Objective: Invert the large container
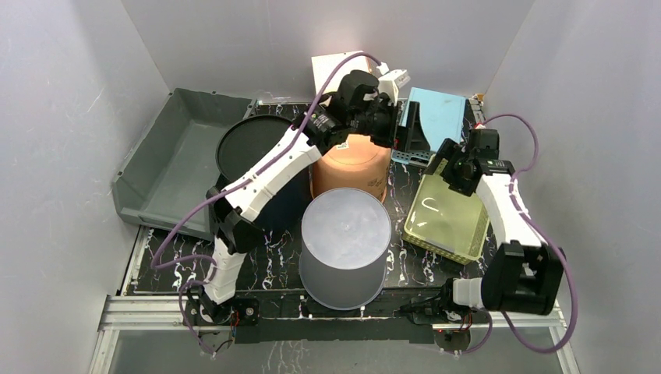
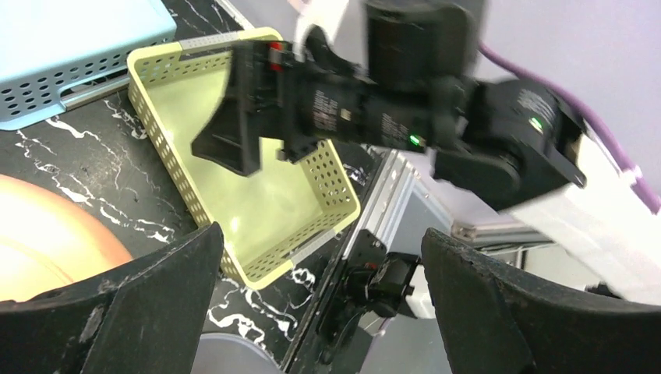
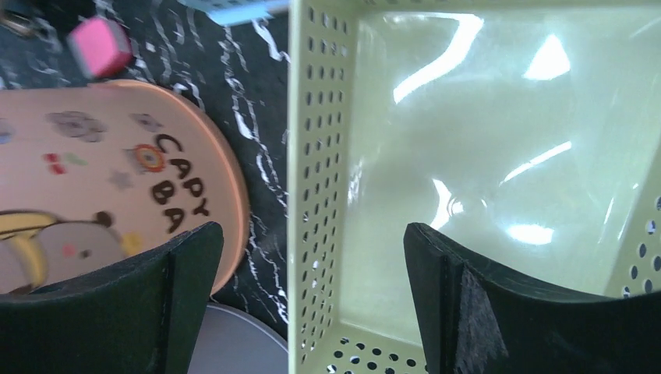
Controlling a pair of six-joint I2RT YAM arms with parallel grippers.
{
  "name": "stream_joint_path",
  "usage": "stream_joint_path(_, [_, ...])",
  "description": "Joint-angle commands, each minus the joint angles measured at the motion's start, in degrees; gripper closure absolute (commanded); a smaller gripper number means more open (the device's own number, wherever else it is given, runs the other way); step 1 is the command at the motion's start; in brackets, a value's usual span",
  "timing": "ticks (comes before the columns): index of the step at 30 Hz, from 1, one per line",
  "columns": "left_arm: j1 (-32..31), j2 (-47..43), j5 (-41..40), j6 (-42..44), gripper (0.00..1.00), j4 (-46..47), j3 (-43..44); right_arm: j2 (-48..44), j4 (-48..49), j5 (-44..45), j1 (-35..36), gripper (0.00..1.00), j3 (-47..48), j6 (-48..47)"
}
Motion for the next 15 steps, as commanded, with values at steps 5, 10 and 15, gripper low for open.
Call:
stream_joint_path(5, [-1.14,-12.35,-15.49,9.86,0.02,-9.45,-3.53,9.83,2.61,4.89,6.03,0.18,2.15,0.10])
stream_joint_path(10, [-1.12,-20.54,-18.89,9.42,0.02,-7.30,-12.40,13.82,3.56,9.59,8.42,0.39,0.63,1.88])
stream_joint_path(15, [-1.12,-24.31,-19.81,8.66,0.02,-7.49,-16.72,9.23,1.14,11.90,8.33,0.95,1.76,0.71])
